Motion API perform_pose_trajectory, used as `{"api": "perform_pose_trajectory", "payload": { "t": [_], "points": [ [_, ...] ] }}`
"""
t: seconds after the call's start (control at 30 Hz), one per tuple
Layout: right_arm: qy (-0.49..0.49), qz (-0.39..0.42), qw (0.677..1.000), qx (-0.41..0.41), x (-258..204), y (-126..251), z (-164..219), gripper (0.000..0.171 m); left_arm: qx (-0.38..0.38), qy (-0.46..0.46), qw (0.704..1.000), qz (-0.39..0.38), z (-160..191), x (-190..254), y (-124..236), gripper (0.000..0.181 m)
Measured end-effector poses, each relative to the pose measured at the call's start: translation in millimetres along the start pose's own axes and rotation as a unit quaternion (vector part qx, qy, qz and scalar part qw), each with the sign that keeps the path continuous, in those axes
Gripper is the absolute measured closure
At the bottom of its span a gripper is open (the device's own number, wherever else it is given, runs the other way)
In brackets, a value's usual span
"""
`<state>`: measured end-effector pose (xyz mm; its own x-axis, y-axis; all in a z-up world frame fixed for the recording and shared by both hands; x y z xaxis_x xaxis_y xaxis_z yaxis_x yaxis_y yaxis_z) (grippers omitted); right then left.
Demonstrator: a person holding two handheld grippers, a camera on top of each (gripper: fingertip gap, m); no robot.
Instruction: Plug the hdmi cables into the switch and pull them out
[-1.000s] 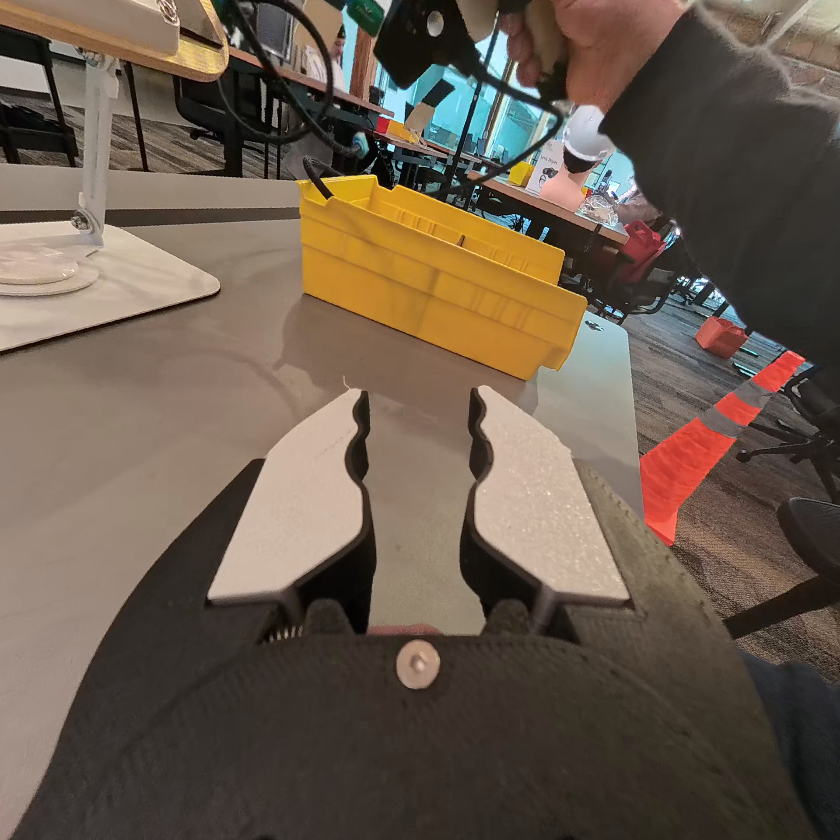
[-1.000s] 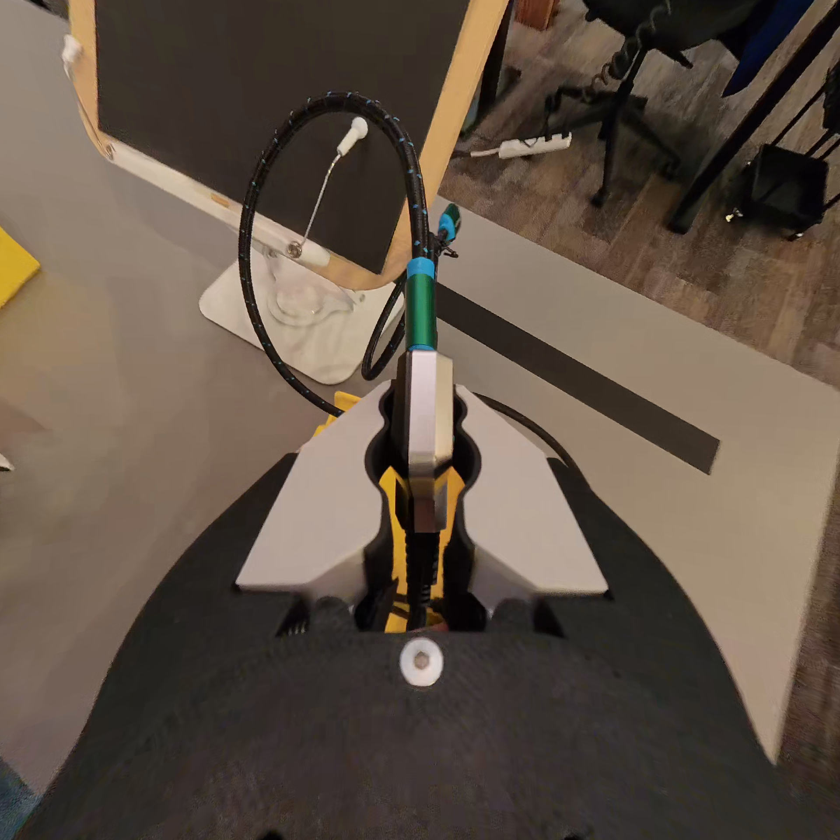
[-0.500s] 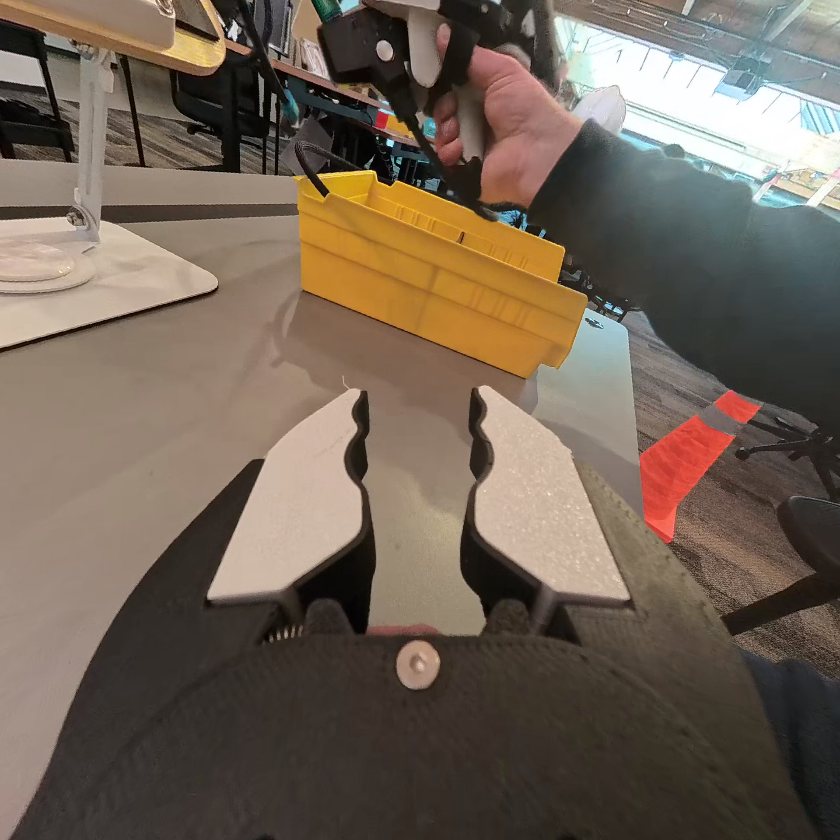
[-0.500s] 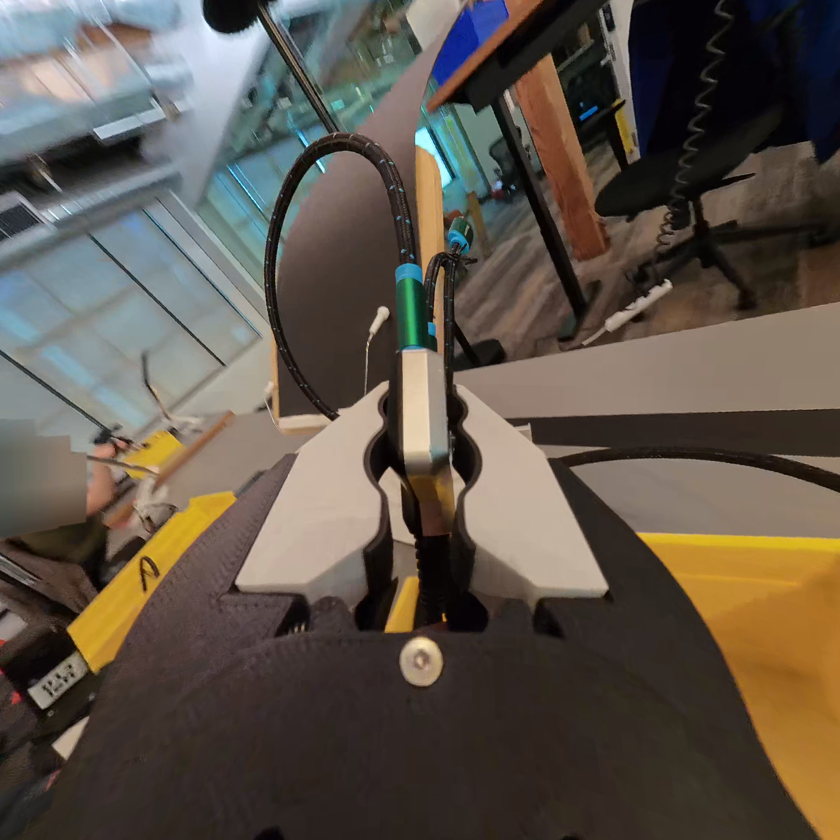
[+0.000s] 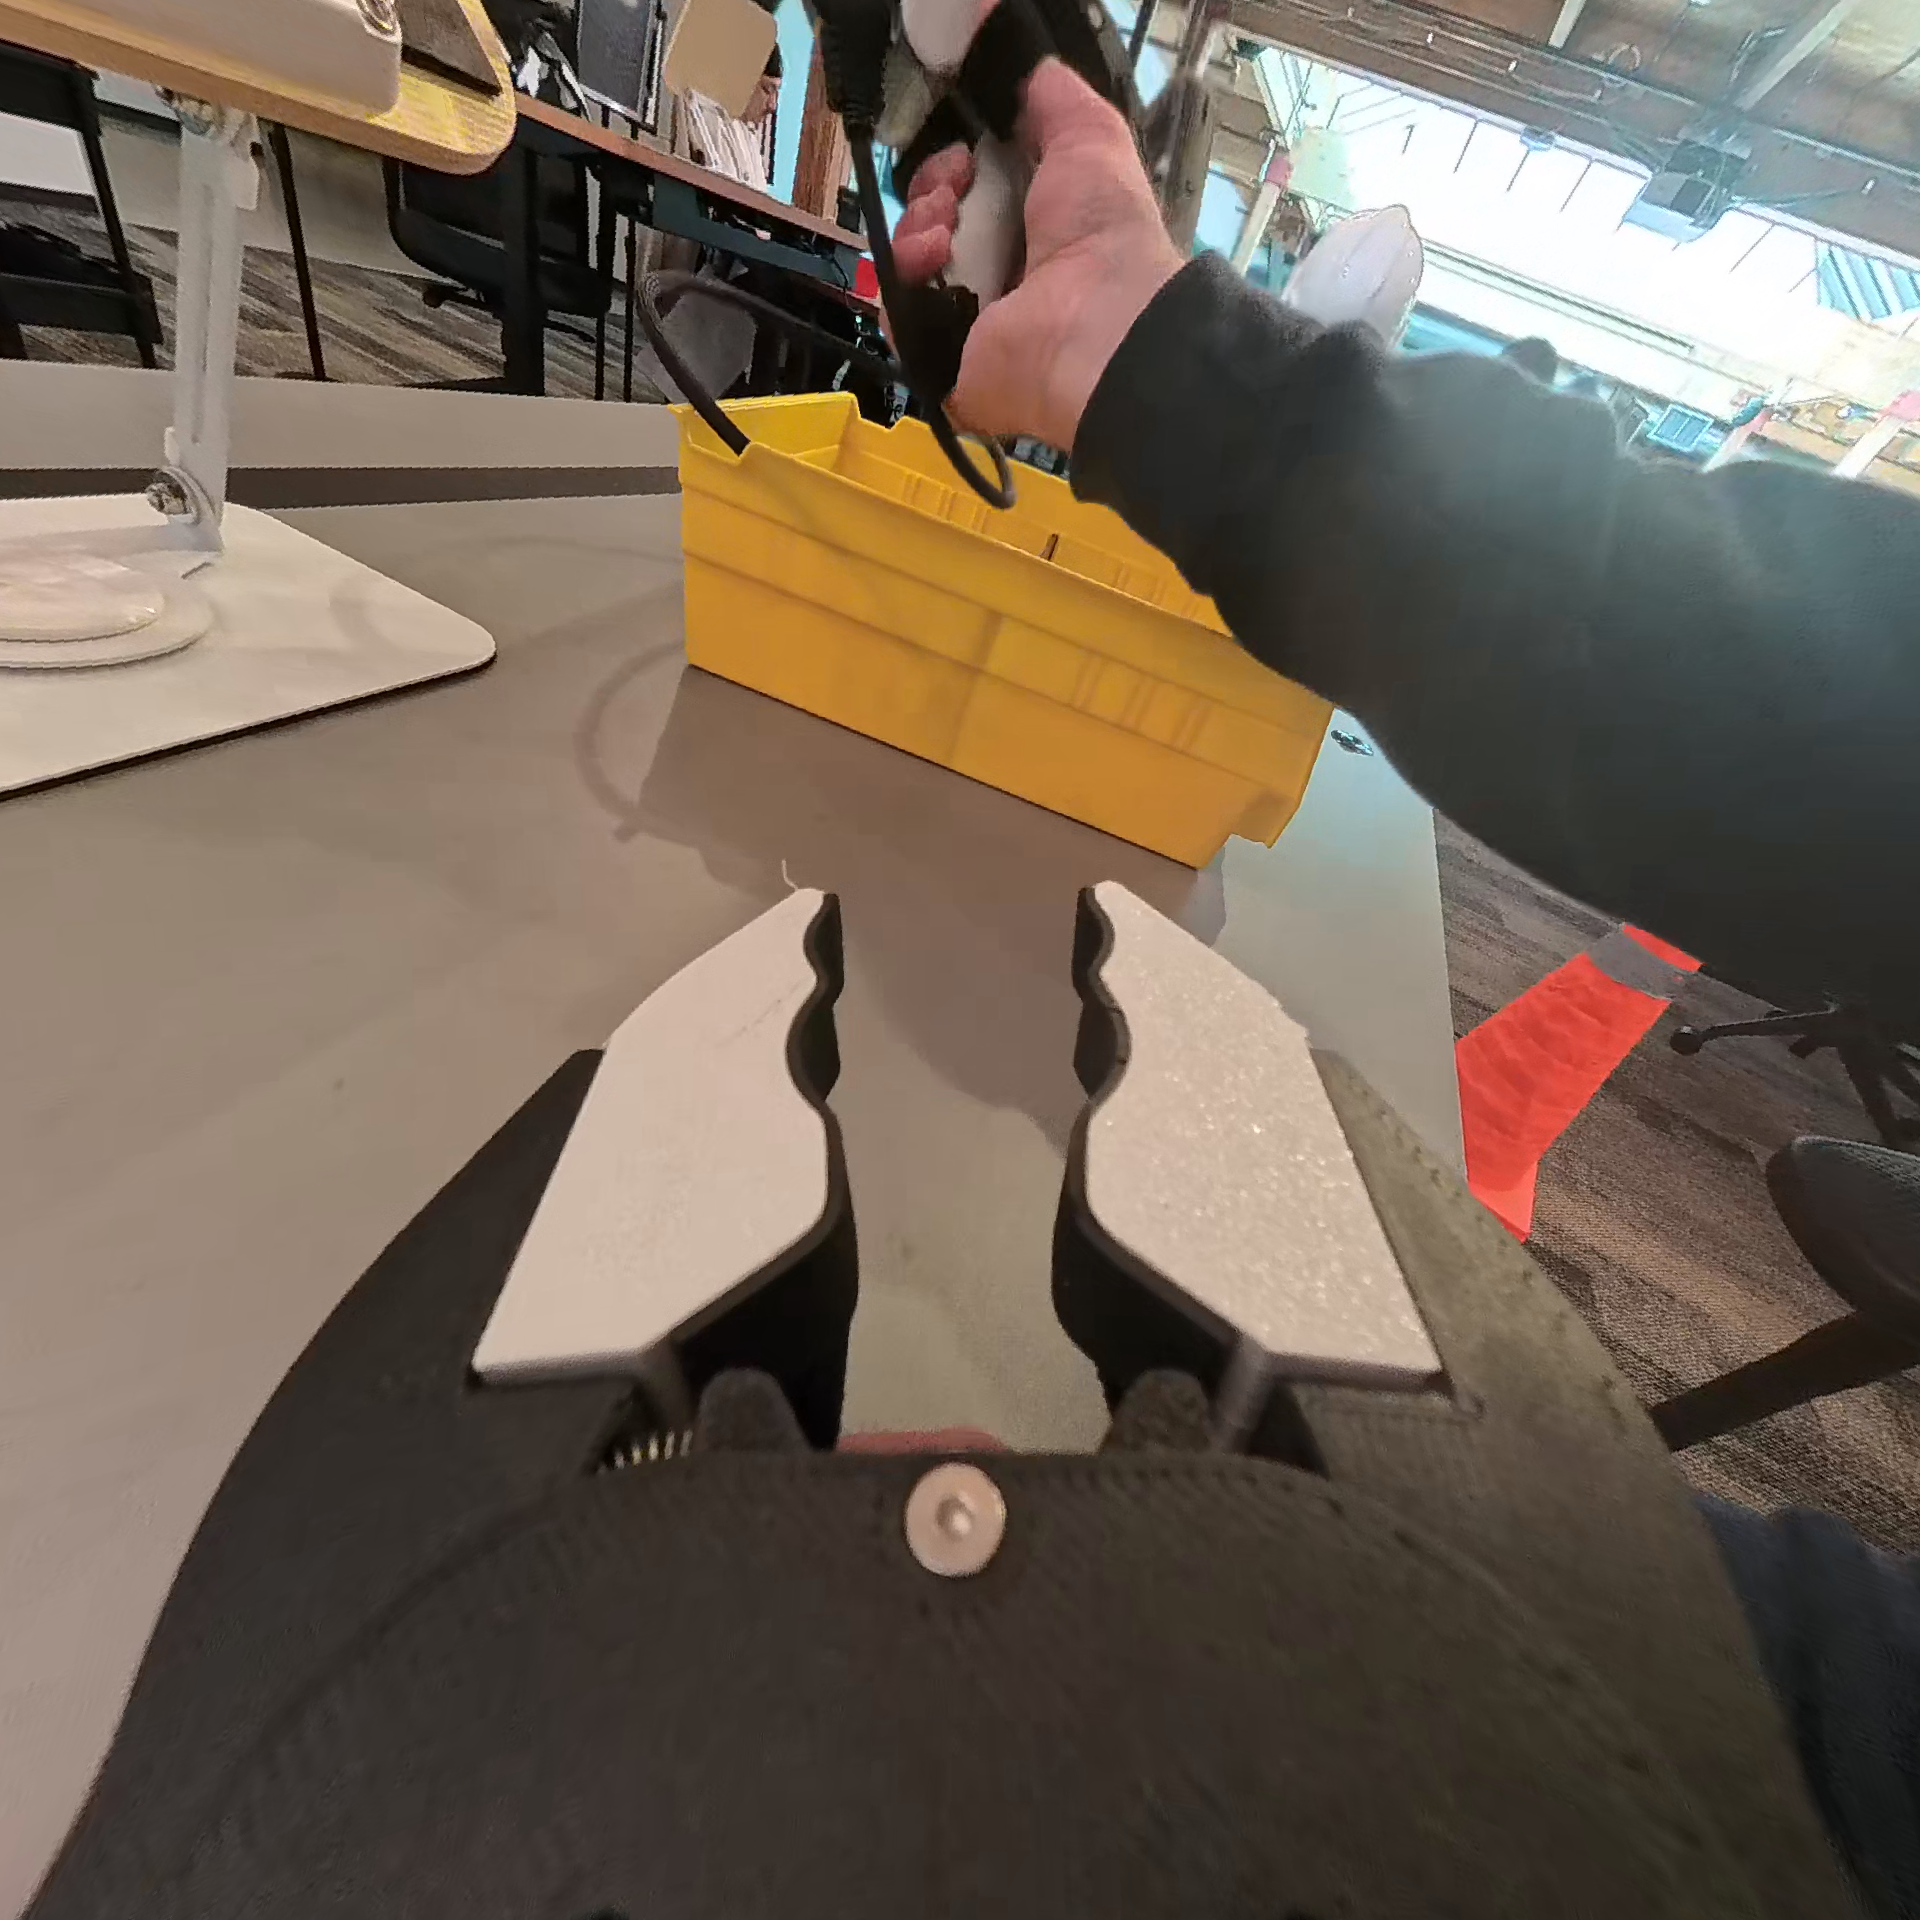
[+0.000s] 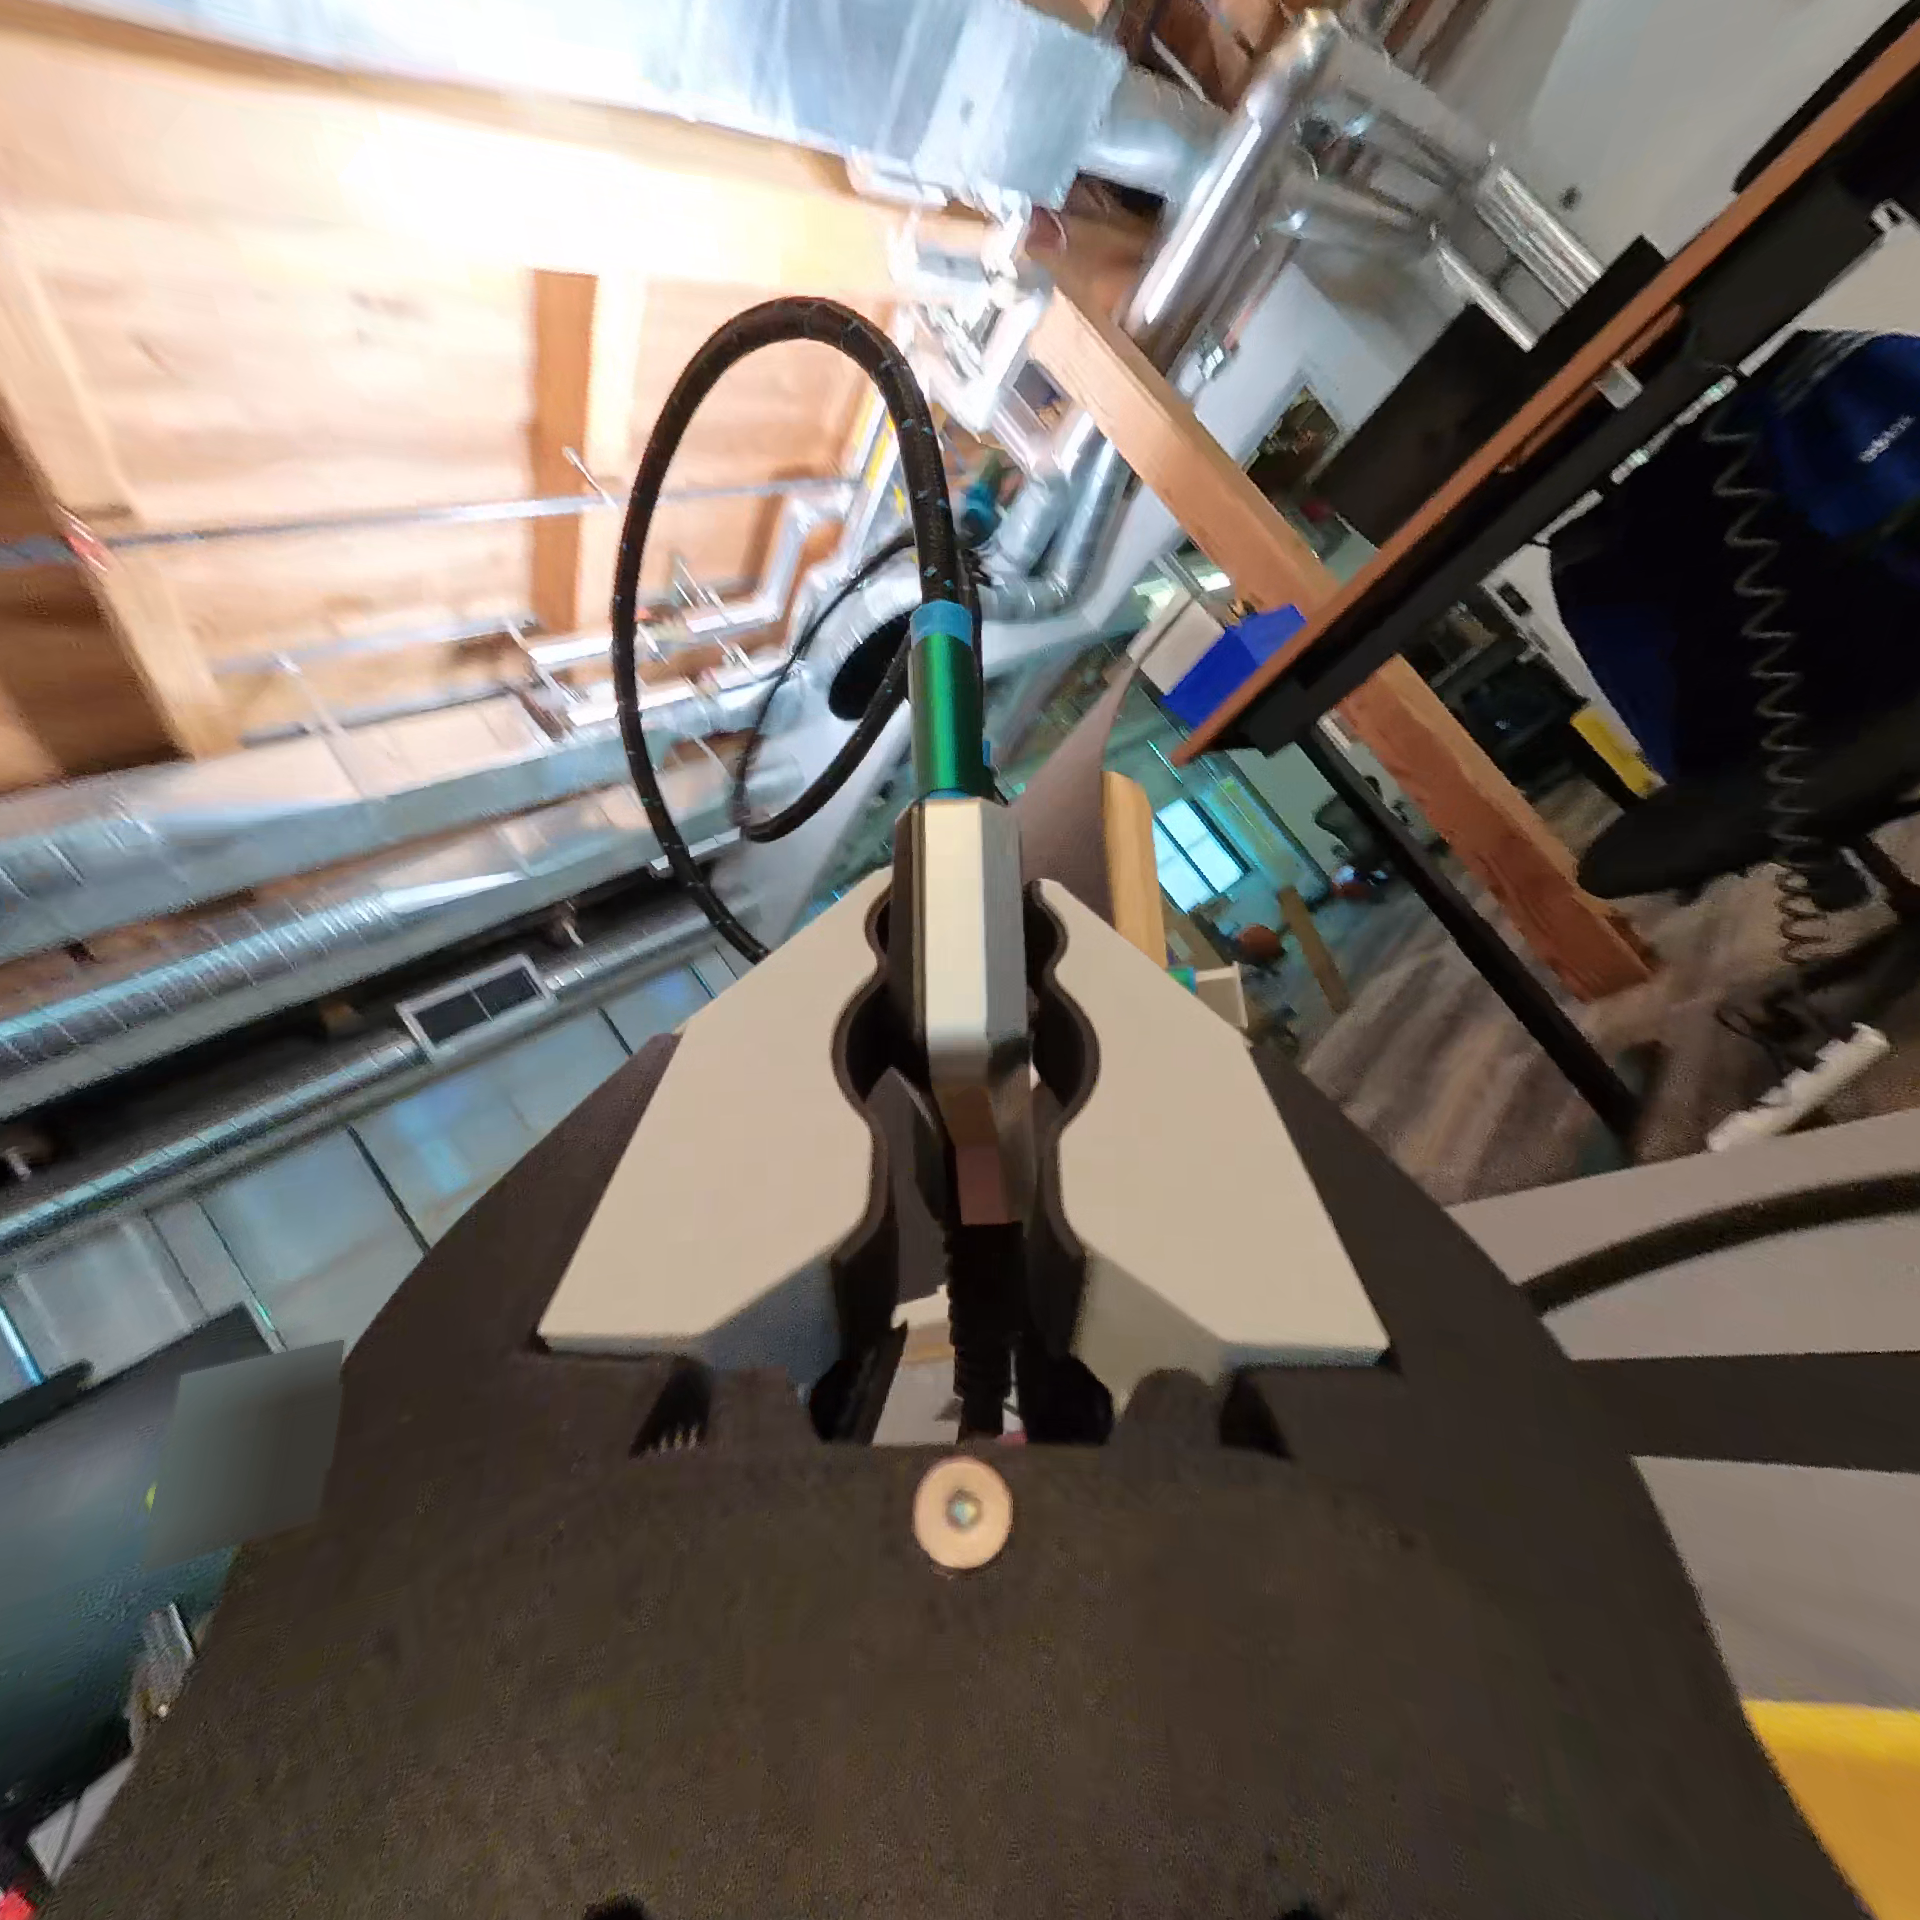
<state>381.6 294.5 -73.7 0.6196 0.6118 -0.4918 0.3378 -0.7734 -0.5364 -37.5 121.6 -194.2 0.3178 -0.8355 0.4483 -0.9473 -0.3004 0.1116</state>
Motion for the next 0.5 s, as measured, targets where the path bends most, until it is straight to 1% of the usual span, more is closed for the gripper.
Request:
{"api": "perform_pose_trajectory", "payload": {
  "t": [0.03, 0.1, 0.17, 0.27, 0.33, 0.4, 0.47, 0.5],
  "points": [
    [-0.002, 0.003, 1.0, 0.007, 0.1, 5.7, 2.9, 0.152, 0.001, 0.0, 1.0, 0.0, 0.0, -0.1, 0.3, 0.139],
    [0.008, 0.023, 1.0, -0.013, -2.3, 17.1, 8.5, 0.152, 0.002, 0.001, 1.0, 0.001, 0.0, -0.1, 0.5, 0.139],
    [-0.003, 0.062, 0.996, -0.058, -0.6, 27.8, 15.0, 0.153, 0.001, 0.0, 1.0, 0.002, 0.0, 0.1, 0.2, 0.139],
    [-0.022, 0.092, 0.99, -0.104, -1.3, 40.8, 19.4, 0.153, 0.0, -0.003, 1.0, 0.003, 0.1, 0.5, 0.1, 0.139],
    [-0.023, 0.086, 0.99, -0.112, -1.0, 44.4, 19.0, 0.153, 0.001, -0.003, 1.0, 0.002, 0.1, 0.5, 0.3, 0.139],
    [-0.031, 0.067, 0.993, -0.096, -1.7, 43.4, 14.8, 0.153, 0.002, -0.004, 1.0, 0.002, 0.1, 0.8, 0.4, 0.139],
    [-0.036, 0.024, 0.997, -0.066, -5.0, 37.4, 8.5, 0.153, 0.001, -0.006, 1.0, 0.0, 0.2, 1.2, 0.4, 0.139],
    [-0.045, -0.012, 0.998, -0.049, -7.3, 31.9, 5.2, 0.153, 0.001, -0.007, 1.0, 0.0, 0.2, 1.3, 0.4, 0.139]
  ]
}}
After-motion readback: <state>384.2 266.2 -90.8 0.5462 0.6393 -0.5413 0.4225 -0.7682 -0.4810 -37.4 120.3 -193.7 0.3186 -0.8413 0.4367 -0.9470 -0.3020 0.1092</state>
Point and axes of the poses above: each gripper's, where its closed fingertips meet, y back along the fingers, z out of its underside, x = y × z across the jaws, the point moved 10 cm from there along y, back along the fingers, and after that the axes turned 9 degrees about y, right-handed, at the moved point
